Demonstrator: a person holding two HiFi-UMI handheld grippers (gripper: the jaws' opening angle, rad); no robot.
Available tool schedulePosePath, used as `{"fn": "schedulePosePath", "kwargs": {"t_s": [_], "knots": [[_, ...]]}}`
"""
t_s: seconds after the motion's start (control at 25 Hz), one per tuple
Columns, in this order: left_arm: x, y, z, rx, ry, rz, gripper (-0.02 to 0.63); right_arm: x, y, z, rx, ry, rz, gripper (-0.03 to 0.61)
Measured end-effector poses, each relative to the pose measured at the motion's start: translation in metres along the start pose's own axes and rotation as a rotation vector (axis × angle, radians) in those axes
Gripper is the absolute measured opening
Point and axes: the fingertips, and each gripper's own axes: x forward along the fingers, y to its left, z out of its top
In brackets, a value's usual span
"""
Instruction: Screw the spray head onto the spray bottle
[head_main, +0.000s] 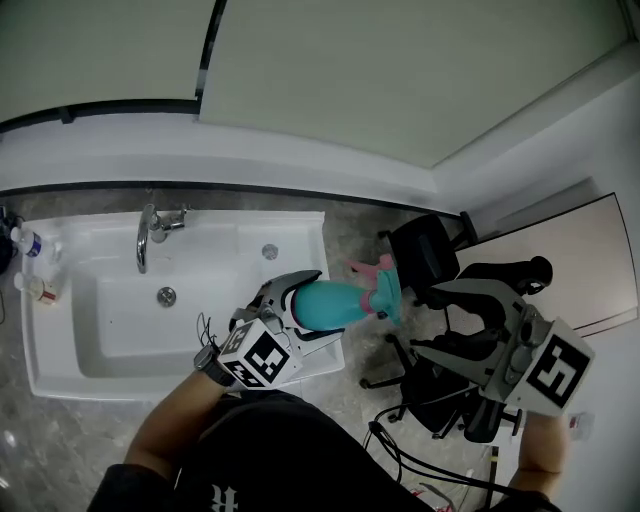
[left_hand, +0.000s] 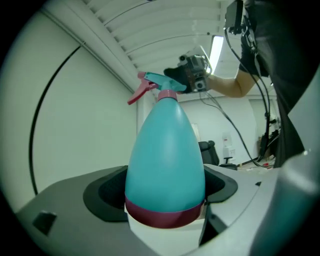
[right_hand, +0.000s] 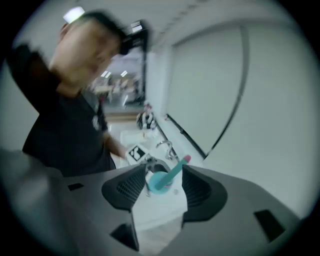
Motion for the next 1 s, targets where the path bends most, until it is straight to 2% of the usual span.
{"fn": "schedulePosePath", "kwargs": {"t_s": [0.08,0.12,0.16,0.28,0.44,0.56,0.72,0.76,0.8,0.88,1.0], "knots": [[-0.001,-0.009,-0.003,0.005,0.004,-0.096,0.419,0.002,0.009,-0.005,-0.494,0.173,-0.073,0.206],[-0.002,-0.013,-0.004,0.013,0.011,-0.141,0.419,0.008,0.015,-0.007,-0.688,0.24,-0.072,0.206],[-0.003,-0.017,-0.005,0.022,0.018,-0.181,0.419,0.013,0.022,-0.008,-0.823,0.289,-0.048,0.206],[-0.008,-0.03,-0.003,0.03,0.017,-0.297,0.419,0.02,0.032,-0.014,-1.041,0.411,0.048,0.206],[-0.018,-0.046,0.0,0.019,0.035,-0.422,0.419,0.035,0.042,-0.03,-1.23,0.539,0.177,0.206],[-0.02,-0.054,0.003,0.019,0.034,-0.464,0.419,0.05,0.051,-0.038,-1.278,0.559,0.239,0.206],[-0.021,-0.055,0.012,-0.016,-0.021,-0.478,0.419,0.061,0.059,-0.043,-1.247,0.56,0.297,0.204],[-0.022,-0.053,0.012,-0.017,-0.018,-0.468,0.419,0.063,0.057,-0.043,-1.226,0.568,0.299,0.161],[-0.022,-0.049,0.011,-0.015,-0.008,-0.45,0.419,0.065,0.054,-0.043,-1.193,0.582,0.299,0.137],[-0.02,-0.041,0.007,0.0,0.024,-0.391,0.419,0.067,0.046,-0.047,-1.089,0.623,0.301,0.135],[-0.015,-0.025,0.0,0.017,0.086,-0.238,0.419,0.073,0.027,-0.055,-0.833,0.676,0.262,0.135]]}}
